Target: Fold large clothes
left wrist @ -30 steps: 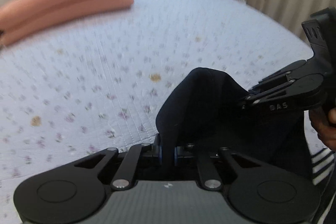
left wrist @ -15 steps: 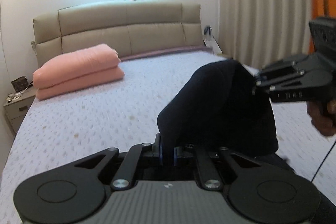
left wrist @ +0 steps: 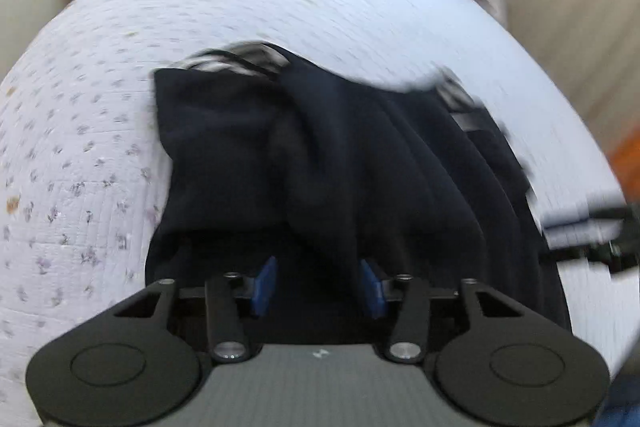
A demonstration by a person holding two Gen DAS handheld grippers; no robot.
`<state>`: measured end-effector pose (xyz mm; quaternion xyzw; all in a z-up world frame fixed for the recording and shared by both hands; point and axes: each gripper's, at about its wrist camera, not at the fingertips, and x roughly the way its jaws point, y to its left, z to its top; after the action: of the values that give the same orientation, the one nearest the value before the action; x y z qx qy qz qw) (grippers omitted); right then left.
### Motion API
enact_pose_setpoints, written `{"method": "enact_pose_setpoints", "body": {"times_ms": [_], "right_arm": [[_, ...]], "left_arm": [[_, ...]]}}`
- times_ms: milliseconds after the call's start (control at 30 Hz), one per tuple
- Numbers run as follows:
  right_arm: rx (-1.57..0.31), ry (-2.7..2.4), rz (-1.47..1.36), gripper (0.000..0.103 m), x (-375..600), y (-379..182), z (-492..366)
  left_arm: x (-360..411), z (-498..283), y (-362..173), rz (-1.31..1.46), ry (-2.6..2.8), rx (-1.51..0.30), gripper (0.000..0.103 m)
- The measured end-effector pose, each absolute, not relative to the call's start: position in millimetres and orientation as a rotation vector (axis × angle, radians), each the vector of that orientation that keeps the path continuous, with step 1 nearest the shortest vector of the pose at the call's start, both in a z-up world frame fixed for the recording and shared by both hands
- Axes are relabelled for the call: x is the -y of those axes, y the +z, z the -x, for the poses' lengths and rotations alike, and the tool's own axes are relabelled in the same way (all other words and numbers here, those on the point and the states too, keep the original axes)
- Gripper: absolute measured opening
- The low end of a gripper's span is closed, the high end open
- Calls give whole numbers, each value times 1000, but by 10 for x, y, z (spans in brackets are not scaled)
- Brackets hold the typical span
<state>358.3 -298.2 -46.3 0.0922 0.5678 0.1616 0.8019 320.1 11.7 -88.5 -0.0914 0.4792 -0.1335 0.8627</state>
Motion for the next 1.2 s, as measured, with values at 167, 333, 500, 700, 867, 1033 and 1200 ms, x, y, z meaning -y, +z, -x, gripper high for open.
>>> {"method": "enact_pose_setpoints", "body": {"times_ms": [167, 333, 500, 700, 867, 1033, 1200], "right_arm": [[-1248, 163, -326, 82, 3136, -754, -3658], [-1268, 194, -248, 29, 2983, -907, -3716], [-1149, 202, -200, 27, 3115, -554, -3463], [-1301, 116, -128, 54, 3117, -933, -3336], [-1234, 29, -89, 66, 3021, -623, -3189], [-1054, 30, -20, 66, 2666, -249, -3016], [-888, 83, -6, 65, 2204, -148, -3056]], "left_arm": [[78, -3737, -1056, 242, -189, -970, 58], [378, -3978, -1224, 111, -188, -1017, 12], [5, -3727, -899, 323, -206, -901, 11], [-204, -3641, -1225, 328, -274, -1086, 17], [-350, -3317, -1027, 244, -278, -1078, 24], [-512, -3057, -727, 251, -290, -1043, 24], [-494, -2907, -613, 227, -376, -1009, 24]]}}
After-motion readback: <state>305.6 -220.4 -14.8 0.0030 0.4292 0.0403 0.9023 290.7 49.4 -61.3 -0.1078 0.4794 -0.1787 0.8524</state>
